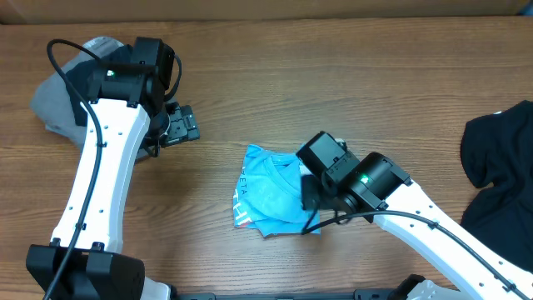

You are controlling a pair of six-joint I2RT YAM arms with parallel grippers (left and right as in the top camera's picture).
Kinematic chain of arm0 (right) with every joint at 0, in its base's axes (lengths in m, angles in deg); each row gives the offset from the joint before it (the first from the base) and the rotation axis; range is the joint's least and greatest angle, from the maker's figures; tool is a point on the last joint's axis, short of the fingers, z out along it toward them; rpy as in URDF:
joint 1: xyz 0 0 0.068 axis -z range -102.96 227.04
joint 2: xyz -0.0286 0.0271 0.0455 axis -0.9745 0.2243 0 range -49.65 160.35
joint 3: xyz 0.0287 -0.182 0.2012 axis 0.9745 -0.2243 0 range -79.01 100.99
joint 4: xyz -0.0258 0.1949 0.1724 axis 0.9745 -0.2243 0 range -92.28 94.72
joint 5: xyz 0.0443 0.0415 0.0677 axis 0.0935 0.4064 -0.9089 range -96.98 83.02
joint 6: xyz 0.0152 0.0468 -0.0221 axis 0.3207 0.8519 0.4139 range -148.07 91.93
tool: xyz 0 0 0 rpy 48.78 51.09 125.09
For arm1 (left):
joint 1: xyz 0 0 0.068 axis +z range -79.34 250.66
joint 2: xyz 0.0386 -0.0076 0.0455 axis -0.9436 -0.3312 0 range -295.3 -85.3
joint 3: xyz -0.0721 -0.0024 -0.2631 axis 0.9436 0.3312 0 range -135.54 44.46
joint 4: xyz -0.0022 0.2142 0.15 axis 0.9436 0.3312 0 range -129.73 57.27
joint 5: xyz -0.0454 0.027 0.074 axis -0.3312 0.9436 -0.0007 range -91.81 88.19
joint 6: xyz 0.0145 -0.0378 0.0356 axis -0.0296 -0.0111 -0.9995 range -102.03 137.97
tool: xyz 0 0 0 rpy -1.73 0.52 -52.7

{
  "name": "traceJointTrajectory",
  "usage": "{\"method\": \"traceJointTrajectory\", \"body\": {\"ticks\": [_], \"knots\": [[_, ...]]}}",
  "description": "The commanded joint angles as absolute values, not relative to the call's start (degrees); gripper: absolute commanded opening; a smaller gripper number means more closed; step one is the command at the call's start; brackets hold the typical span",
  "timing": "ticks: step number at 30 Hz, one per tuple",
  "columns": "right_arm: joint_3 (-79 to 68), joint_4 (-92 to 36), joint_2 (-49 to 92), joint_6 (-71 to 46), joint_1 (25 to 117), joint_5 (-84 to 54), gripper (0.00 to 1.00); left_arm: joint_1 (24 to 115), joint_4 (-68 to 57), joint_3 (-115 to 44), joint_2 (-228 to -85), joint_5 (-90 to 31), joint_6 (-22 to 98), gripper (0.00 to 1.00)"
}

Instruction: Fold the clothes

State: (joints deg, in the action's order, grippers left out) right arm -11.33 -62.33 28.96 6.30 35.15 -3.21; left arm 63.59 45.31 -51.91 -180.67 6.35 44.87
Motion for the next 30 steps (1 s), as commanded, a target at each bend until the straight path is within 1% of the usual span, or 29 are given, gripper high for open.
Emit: {"method": "traceJointTrajectory", "body": {"ticks": [1,6,10,14,15,17,19,22,27,30], "knots": [[-11.72,-58.40,30.88,3.78,35.15,-4.30,0.66,63.79,45.24,-53.03,-180.32,6.07,45.68,1.00],[-14.19,-52.50,37.48,-2.42,35.17,-4.26,0.71,63.79,45.26,-53.03,-180.32,6.07,45.68,1.00],[-14.67,-52.56,42.60,-7.63,35.20,-4.32,0.74,63.79,45.11,-53.03,-180.32,6.07,45.68,1.00],[-14.89,-52.93,45.26,-12.81,35.20,-5.81,0.74,63.79,45.07,-53.03,-180.43,6.07,45.68,1.00],[-14.94,-53.06,45.37,-14.29,35.20,-7.30,0.66,63.79,45.07,-53.03,-180.43,6.07,45.68,1.00],[-14.94,-53.83,45.35,-17.46,35.20,-12.54,0.41,63.79,45.07,-53.03,-180.43,6.07,45.68,1.00],[-14.94,-55.88,45.20,-19.65,35.20,-17.18,0.24,63.77,45.07,-53.03,-180.43,6.07,45.68,1.00],[-14.94,-60.87,44.43,-19.52,35.13,-18.68,0.04,63.79,45.05,-53.03,-180.43,6.07,45.68,1.00],[-14.94,-68.14,42.79,-16.17,35.15,-18.62,0.04,63.77,45.07,-53.03,-180.43,6.07,45.68,1.00],[-14.94,-69.94,42.82,-14.51,35.15,-18.62,0.04,63.79,45.05,-53.03,-180.43,6.07,45.68,1.00]]}}
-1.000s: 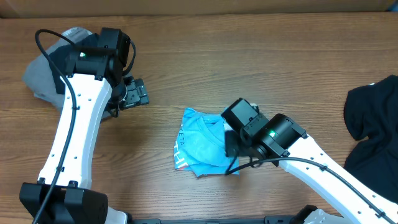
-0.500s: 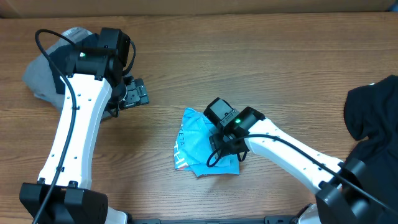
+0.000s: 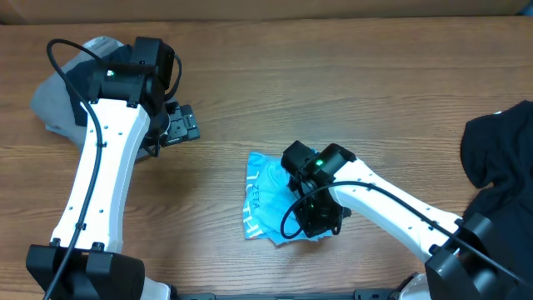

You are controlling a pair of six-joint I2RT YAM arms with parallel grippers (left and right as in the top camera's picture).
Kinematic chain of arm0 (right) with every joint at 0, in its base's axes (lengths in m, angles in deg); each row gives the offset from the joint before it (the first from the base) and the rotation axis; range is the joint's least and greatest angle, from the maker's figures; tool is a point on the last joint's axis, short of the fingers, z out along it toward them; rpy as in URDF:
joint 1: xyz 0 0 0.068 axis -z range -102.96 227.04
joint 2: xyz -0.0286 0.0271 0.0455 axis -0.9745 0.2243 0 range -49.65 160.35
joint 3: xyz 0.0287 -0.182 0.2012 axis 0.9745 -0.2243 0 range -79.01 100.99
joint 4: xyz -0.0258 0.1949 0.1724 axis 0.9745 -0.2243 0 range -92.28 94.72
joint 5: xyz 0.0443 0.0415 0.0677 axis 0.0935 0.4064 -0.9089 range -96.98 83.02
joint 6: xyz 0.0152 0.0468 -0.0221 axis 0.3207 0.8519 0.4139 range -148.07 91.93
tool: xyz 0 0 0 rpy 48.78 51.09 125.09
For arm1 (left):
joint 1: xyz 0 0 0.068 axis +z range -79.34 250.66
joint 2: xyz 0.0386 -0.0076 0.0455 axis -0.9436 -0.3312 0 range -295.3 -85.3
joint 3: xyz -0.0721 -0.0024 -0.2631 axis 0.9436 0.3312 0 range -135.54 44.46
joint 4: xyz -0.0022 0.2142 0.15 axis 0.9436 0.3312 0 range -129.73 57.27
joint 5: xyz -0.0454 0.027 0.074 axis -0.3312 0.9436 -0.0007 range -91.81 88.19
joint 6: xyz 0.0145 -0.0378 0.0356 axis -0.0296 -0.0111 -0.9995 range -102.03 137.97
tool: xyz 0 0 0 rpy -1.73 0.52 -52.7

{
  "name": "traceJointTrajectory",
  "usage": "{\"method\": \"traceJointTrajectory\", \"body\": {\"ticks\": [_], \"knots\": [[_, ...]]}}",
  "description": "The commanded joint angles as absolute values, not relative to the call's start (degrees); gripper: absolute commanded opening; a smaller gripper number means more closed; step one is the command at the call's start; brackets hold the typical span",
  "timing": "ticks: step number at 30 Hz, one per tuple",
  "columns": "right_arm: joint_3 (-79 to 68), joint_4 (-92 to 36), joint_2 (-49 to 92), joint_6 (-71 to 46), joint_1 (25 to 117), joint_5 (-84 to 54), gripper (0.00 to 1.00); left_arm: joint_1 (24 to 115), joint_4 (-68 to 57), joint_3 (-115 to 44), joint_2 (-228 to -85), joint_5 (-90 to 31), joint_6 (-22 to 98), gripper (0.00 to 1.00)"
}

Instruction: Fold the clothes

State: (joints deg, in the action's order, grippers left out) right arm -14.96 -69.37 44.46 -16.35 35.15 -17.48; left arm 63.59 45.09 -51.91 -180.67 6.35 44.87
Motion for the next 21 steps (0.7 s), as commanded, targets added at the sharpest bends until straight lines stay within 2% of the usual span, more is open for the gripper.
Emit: {"method": "traceJointTrajectory", "body": {"ticks": [1,3,9,14,15,16,19,21], "knots": [[-14.94,-70.37,42.82,-14.29,35.15,-18.64,0.04,63.77,45.05,-53.03,-180.43,6.07,45.68,1.00],[-14.94,-71.90,42.84,-13.94,35.15,-18.31,0.04,63.77,45.05,-53.03,-180.43,6.07,45.68,1.00],[-14.94,-79.90,42.82,-0.59,35.15,-10.68,0.04,63.79,45.05,-53.03,-180.43,6.07,45.68,1.00],[-15.24,-79.88,42.82,0.68,35.09,-10.86,0.06,63.79,45.05,-53.03,-180.43,6.07,45.68,1.00],[-15.83,-77.63,42.82,0.77,35.11,-9.92,0.17,63.79,45.07,-53.03,-180.43,6.07,45.68,1.00],[-16.71,-75.14,42.82,2.23,35.11,-8.13,0.34,63.79,45.05,-53.03,-180.43,6.07,45.68,1.00],[-19.74,-72.23,42.82,12.37,35.61,-1.74,0.45,63.79,45.07,-53.03,-180.43,6.07,45.68,1.00],[-20.05,-72.30,42.82,13.53,36.35,-1.13,0.49,63.79,45.05,-53.03,-180.43,6.07,45.68,1.00]]}}
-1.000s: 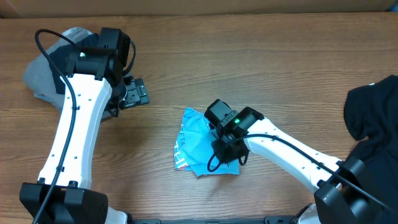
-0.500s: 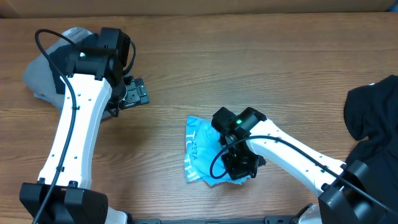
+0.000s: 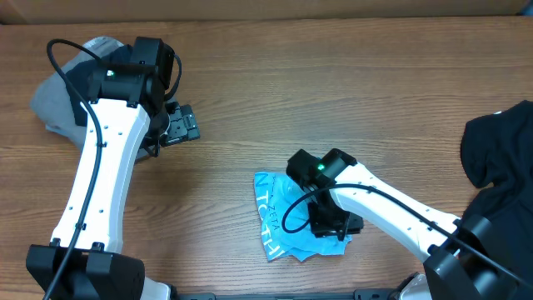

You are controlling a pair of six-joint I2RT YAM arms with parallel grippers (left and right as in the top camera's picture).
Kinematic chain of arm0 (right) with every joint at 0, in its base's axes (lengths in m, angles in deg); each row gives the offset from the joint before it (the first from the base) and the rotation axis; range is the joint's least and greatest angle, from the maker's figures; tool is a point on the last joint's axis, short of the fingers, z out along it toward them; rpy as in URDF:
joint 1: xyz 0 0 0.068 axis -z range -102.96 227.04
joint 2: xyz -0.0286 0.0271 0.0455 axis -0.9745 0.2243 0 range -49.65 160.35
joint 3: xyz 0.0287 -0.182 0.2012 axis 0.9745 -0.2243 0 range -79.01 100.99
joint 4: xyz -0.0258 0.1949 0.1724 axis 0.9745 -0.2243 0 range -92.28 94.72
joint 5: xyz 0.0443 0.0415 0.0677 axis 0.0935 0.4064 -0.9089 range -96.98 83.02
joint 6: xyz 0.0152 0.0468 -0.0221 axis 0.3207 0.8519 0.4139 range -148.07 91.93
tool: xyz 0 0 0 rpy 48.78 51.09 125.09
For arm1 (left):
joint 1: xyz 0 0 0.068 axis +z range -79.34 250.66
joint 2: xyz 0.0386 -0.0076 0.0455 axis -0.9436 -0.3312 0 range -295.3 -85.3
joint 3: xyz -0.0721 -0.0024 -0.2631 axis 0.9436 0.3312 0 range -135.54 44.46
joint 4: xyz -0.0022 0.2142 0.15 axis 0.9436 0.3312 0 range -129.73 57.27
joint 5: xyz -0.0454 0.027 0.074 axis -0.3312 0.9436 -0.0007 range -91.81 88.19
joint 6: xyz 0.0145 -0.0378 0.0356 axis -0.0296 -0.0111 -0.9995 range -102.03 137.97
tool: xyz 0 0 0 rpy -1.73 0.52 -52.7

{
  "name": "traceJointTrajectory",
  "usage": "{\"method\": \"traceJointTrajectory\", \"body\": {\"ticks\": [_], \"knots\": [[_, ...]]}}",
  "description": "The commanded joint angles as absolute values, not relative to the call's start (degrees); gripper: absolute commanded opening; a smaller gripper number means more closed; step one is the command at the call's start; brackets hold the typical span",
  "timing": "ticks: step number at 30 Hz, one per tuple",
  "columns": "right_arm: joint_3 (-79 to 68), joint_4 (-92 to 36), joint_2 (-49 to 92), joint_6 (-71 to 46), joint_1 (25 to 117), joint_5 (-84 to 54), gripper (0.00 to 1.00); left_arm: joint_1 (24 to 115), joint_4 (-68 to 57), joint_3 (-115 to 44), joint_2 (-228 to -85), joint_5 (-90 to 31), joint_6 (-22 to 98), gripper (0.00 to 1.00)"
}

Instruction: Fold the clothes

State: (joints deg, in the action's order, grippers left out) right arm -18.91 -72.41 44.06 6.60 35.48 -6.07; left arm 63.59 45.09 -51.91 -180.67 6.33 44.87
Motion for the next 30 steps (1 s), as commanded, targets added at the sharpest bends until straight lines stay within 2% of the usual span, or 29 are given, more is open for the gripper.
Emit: {"method": "traceJointTrajectory", "body": {"ticks": [1,3,9,14,16,22,30], "knots": [[-19.98,-71.97,42.71,13.77,36.68,-1.22,0.48,63.79,45.07,-53.03,-180.43,6.07,45.68,1.00],[-19.42,-70.61,42.10,11.94,37.16,-2.20,0.41,63.79,45.07,-53.03,-180.43,6.07,45.68,1.00],[-12.84,-67.36,35.69,0.07,37.16,-6.03,0.40,63.79,45.05,-53.03,-180.43,6.07,45.68,1.00],[-9.47,-64.04,28.96,-1.13,37.16,-6.71,0.59,63.79,45.05,-53.03,-180.43,6.07,45.68,1.00],[-9.71,-62.05,28.70,-1.13,37.16,-7.32,0.62,63.79,45.05,-53.03,-180.43,6.07,45.68,1.00],[-12.92,-57.26,33.94,-1.11,37.16,-7.30,0.63,63.79,45.05,-53.03,-180.43,6.07,45.76,1.00],[-14.06,-53.98,43.43,-2.55,37.16,-10.66,0.62,63.79,44.11,-53.03,-180.43,-4.84,46.53,1.00]]}}
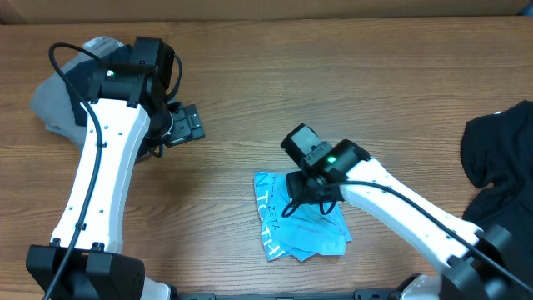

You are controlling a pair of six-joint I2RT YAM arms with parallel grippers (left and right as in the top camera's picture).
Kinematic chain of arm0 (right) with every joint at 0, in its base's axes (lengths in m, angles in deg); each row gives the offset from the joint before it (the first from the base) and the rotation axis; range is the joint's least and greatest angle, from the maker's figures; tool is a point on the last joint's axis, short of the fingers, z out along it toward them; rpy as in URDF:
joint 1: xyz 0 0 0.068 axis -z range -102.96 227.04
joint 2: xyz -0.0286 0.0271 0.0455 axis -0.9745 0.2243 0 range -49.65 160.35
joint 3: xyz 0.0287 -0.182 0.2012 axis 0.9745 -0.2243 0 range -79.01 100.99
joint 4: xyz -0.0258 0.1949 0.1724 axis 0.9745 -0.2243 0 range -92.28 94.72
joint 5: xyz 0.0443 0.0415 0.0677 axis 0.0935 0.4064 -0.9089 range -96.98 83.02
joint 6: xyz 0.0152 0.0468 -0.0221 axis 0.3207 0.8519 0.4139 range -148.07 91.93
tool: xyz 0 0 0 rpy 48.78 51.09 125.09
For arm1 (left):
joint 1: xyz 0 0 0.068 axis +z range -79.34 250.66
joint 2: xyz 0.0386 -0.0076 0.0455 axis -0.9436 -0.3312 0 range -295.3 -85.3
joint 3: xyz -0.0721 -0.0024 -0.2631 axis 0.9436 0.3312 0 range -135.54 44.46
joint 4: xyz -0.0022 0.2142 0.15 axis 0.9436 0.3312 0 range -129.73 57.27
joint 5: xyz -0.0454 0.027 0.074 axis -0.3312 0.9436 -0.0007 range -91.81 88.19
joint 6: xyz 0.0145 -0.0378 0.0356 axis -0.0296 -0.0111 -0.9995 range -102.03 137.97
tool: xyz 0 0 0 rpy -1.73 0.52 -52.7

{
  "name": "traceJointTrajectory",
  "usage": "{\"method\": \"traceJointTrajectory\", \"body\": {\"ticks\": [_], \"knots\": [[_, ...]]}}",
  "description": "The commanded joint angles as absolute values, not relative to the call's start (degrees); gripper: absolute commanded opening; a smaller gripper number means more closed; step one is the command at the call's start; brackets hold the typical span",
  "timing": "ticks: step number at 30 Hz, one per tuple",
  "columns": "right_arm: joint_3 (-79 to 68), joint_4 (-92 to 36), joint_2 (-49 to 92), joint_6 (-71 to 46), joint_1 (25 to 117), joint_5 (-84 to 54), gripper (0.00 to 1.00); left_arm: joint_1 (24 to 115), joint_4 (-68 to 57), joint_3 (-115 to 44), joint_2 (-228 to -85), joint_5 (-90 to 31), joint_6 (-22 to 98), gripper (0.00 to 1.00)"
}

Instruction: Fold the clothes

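A folded light-blue shirt (304, 227) with white lettering lies on the wooden table (350, 83), near the front middle. My right gripper (305, 188) hovers over the shirt's upper edge. Its fingers are hidden under the wrist, so whether they are open or shut does not show. My left gripper (186, 125) hangs over bare table at the left, far from the shirt, holding nothing visible.
A grey garment (52, 98) lies bunched at the far left behind the left arm. A black garment (500, 162) lies crumpled at the right edge. The back edge of the table runs along the top of the view.
My right gripper has moved from the shirt's lower right part up to its top edge. The blue shirt lies where it was. The left arm has barely shifted.
The blue shirt first lay nearer the table's middle with my right gripper at its right side. Then the gripper was on the shirt, which had shifted toward the front. Later the shirt lay farther front and right, and now the gripper stands at its top edge.
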State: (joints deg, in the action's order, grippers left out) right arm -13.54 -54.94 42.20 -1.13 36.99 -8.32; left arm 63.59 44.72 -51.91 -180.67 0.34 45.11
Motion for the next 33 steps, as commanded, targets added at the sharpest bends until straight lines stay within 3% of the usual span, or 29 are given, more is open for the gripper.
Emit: {"method": "traceJointTrajectory", "body": {"ticks": [1,5,8,15,21,22,24,27,33], "knots": [[-14.26,-53.15,44.02,-4.02,37.16,-12.37,0.61,63.77,43.91,-53.03,-180.43,-5.10,46.53,1.00],[-14.54,-51.90,44.61,-6.12,37.16,-13.85,0.21,63.79,43.78,-53.03,-180.43,-5.51,46.53,1.00],[-14.43,-52.10,43.43,-8.15,37.27,-12.37,0.04,63.77,43.78,-53.03,-180.43,-5.47,46.51,1.00],[-11.61,-61.98,38.25,-1.92,37.38,3.57,0.04,63.77,43.76,-53.03,-180.43,-5.47,46.51,1.00],[-11.66,-64.01,36.43,-1.05,37.42,3.06,0.04,63.79,43.56,-53.03,-180.43,-5.45,46.51,1.00],[-11.81,-63.69,36.46,-1.53,37.42,1.97,0.09,63.77,43.56,-53.03,-180.43,-5.43,46.48,1.00],[-12.40,-60.43,36.46,-6.75,37.42,-3.95,0.31,63.79,43.54,-53.03,-180.43,-5.43,46.48,1.00],[-14.26,-53.22,36.52,-10.34,37.42,-11.43,0.50,63.79,43.08,-53.03,-180.43,-5.45,46.48,1.00],[-18.10,-46.75,39.36,-10.31,37.45,-12.04,0.55,63.79,42.99,-53.03,-180.43,-5.45,46.48,1.00]]}}
